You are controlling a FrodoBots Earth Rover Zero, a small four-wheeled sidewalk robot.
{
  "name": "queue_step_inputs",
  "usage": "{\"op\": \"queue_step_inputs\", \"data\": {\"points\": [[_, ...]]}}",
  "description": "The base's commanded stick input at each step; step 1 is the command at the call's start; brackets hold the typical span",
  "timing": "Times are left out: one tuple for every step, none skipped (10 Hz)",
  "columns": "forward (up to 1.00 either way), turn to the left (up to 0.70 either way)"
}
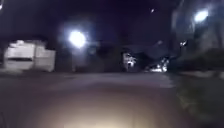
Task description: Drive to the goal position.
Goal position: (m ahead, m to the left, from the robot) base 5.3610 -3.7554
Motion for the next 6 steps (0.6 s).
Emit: {"op": "queue_step_inputs", "data": {"points": [[0.7, -0.35], [0.7, -0.35], [0.7, -0.35], [0.7, -0.35], [0.7, -0.35], [0.7, -0.35]]}}
